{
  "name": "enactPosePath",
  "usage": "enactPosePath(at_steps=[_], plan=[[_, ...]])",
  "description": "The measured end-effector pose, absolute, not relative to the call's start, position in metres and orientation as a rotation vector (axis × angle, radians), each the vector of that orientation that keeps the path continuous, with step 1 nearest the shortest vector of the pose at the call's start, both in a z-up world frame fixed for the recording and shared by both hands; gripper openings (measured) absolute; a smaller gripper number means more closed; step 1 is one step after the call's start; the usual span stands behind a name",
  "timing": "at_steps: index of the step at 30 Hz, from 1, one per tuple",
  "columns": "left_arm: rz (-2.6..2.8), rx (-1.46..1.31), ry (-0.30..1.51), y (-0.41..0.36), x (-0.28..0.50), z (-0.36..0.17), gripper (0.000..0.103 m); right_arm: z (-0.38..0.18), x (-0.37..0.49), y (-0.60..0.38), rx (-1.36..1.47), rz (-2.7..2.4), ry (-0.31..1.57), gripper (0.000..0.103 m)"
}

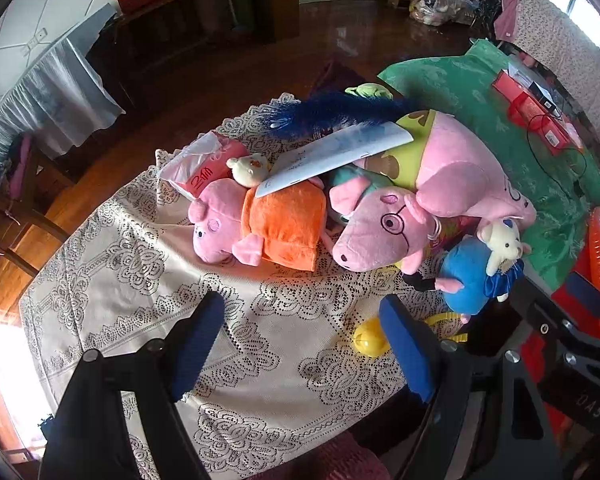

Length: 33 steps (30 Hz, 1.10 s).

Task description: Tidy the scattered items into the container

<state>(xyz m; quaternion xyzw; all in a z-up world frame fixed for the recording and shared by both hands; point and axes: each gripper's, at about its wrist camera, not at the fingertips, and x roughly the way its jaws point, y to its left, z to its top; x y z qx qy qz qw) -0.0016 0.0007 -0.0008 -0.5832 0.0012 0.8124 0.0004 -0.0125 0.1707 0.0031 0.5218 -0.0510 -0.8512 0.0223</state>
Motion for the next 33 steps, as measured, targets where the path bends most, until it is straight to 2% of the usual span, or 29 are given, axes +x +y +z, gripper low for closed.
enactPosePath(at_steps=[8,33], plan=[[2.586,-1.821,-0.023,-0.013,-0.001,-0.004,0.080,0.000,-0.021,0.160,1.683,-2.604,-0.098,0.103],[2.579,-1.829,-0.087,-0.031,0.003,-0.002,0.080,0.002,-0.018,0.145,1.651,-2.573,-0.130,0.103]])
